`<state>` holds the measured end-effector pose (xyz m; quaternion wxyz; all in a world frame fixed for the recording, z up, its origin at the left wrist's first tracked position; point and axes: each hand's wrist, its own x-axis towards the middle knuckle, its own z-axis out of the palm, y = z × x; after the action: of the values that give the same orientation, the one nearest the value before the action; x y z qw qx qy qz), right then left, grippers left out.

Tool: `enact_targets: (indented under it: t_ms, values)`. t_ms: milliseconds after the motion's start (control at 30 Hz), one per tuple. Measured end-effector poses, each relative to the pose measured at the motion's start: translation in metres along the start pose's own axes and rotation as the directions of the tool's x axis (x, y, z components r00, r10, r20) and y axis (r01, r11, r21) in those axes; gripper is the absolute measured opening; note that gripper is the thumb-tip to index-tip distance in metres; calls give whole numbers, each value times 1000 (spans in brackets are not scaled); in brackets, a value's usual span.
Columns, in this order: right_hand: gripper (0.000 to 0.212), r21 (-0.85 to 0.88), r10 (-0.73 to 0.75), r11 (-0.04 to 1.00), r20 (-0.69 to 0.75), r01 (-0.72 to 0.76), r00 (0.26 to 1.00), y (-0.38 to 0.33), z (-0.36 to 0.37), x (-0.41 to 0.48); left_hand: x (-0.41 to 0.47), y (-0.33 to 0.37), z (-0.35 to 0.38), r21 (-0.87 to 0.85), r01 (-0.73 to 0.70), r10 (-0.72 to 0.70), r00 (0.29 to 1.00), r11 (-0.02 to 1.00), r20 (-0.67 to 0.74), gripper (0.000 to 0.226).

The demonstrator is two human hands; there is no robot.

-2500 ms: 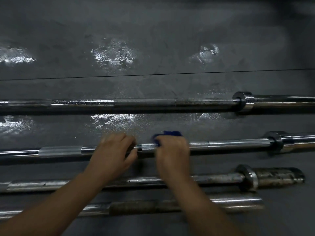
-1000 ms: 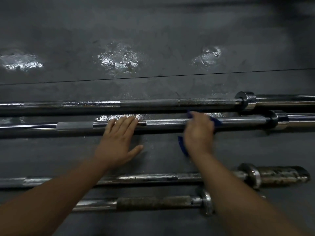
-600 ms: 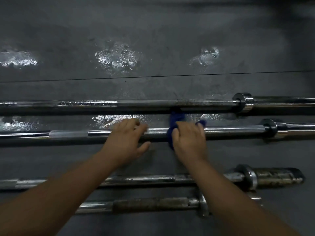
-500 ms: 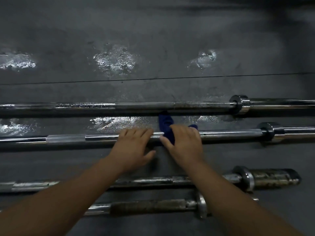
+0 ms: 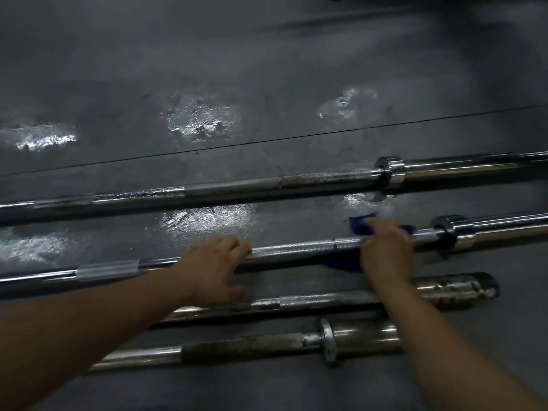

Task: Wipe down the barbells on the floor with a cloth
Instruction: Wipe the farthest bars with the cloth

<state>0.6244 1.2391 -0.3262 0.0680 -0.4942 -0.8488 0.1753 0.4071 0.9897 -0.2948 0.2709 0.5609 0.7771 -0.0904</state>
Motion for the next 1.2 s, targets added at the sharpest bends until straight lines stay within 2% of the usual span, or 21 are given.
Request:
enact_targets:
  t_ms: [100, 167, 200, 267, 333, 367, 467, 533, 600, 633, 700, 767, 800, 833, 900, 933, 967, 1033, 1100, 1133, 1200]
  values:
    - [27, -67, -369, 919, 210, 389, 906, -48, 20, -35, 30, 58, 6, -77, 46, -52, 996, 996, -69, 82]
    - [32, -48, -464, 872, 236, 488, 853, -48, 24, -35, 46, 95, 16, -135, 145, -159, 982, 980, -99, 87]
    - [34, -82, -441, 880, 224, 468, 869, -33, 20, -25, 51, 105, 21, -177, 210, -234, 964, 962, -128, 87]
    - [31, -189, -259, 938, 181, 292, 949, 10, 9, 2, 56, 111, 30, -262, 273, -326, 928, 926, -183, 81]
    - [31, -181, -52, 981, 119, 74, 992, 40, -8, 20, 57, 106, 33, -271, 255, -318, 922, 928, -221, 77]
    - [30, -148, -27, 988, 107, 43, 994, 45, -10, 22, 57, 103, 33, -263, 241, -302, 926, 934, -224, 77]
    - [43, -110, -102, 986, 213, 127, 972, 26, -8, 7, 62, 99, 31, -255, 211, -275, 927, 944, -254, 74]
    - [48, -79, -235, 960, 301, 270, 924, 21, -6, 0, 65, 97, 29, -262, 206, -278, 920, 943, -277, 72]
    - [50, -79, -333, 925, 302, 371, 894, 32, -10, 11, 71, 93, 26, -249, 207, -274, 923, 946, -272, 76]
    - [52, -99, -323, 927, 277, 362, 905, 41, -14, 18, 72, 91, 24, -247, 211, -275, 924, 946, -266, 79]
    - [54, -162, -199, 961, 165, 226, 966, 58, -20, 31, 77, 88, 20, -245, 216, -281, 921, 945, -271, 81]
    - [45, -112, -82, 989, 82, 91, 993, 50, -21, 31, 79, 88, 17, -248, 216, -284, 915, 944, -286, 80]
    - [40, -50, -77, 995, 86, 81, 993, 34, -20, 27, 80, 88, 16, -251, 217, -288, 912, 943, -292, 79]
    - [38, 15, -125, 992, 136, 124, 983, 15, -17, 21, 80, 88, 16, -254, 220, -291, 910, 942, -295, 78]
    - [45, 108, -308, 951, 294, 289, 905, -17, -10, 9, 80, 88, 15, -256, 229, -300, 909, 939, -288, 79]
    - [54, 150, -327, 945, 361, 291, 874, -21, -10, 10, 81, 87, 15, -252, 231, -300, 910, 940, -286, 79]
    - [59, 180, -270, 960, 386, 215, 882, -17, -16, 16, 81, 87, 14, -249, 230, -298, 911, 941, -284, 79]
    - [50, 147, -130, 984, 218, 99, 967, 16, -24, 32, 81, 86, 15, -254, 227, -296, 912, 940, -282, 80]
    - [29, -26, -50, 998, -36, 49, 998, 52, -26, 38, 81, 86, 15, -251, 227, -296, 913, 941, -282, 81]
    - [24, -45, -32, 999, -91, 28, 995, 62, -25, 39, 81, 86, 14, -245, 227, -293, 914, 943, -281, 82]
    - [22, -18, -42, 999, -97, 40, 994, 65, -22, 40, 81, 87, 13, -241, 229, -292, 918, 943, -270, 84]
